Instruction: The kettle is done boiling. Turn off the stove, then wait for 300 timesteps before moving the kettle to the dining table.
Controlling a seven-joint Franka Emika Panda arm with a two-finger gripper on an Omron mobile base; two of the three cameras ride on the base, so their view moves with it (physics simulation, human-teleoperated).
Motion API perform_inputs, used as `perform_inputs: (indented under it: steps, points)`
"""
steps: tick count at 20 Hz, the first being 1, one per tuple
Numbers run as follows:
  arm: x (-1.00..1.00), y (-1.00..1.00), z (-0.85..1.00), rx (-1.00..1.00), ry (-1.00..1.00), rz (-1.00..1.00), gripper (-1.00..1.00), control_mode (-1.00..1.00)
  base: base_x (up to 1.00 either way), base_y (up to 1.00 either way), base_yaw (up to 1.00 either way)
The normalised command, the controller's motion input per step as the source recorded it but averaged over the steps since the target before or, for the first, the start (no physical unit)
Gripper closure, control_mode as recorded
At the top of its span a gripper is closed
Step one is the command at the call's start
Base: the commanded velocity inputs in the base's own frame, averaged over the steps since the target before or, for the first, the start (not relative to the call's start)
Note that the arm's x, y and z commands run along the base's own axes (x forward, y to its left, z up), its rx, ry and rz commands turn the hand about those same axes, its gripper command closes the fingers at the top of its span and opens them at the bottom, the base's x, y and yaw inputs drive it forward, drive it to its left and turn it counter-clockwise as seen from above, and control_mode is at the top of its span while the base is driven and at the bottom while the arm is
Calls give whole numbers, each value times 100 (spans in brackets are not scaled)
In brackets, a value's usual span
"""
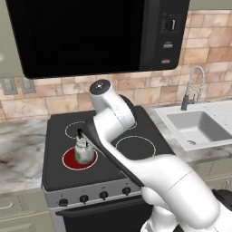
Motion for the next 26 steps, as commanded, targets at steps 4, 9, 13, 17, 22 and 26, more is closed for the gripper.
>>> perform_inputs:
  steps: [4, 9, 13, 17, 22, 26]
  points:
    - [-14, 34, -30, -13, -2, 0, -100, -100, 0, 0, 0]
    - [-16, 34, -28, -14, -5, 0, -100, -100, 0, 0, 0]
    - [-19, 28, -21, -13, -10, 0, -100, -100, 0, 0, 0]
    - [-19, 23, -25, -11, -5, 0, -100, -100, 0, 0, 0]
    - [-16, 25, -29, -9, 0, 0, -100, -100, 0, 0, 0]
    - [-18, 23, -29, -7, 0, 0, -100, -100, 0, 0, 0]
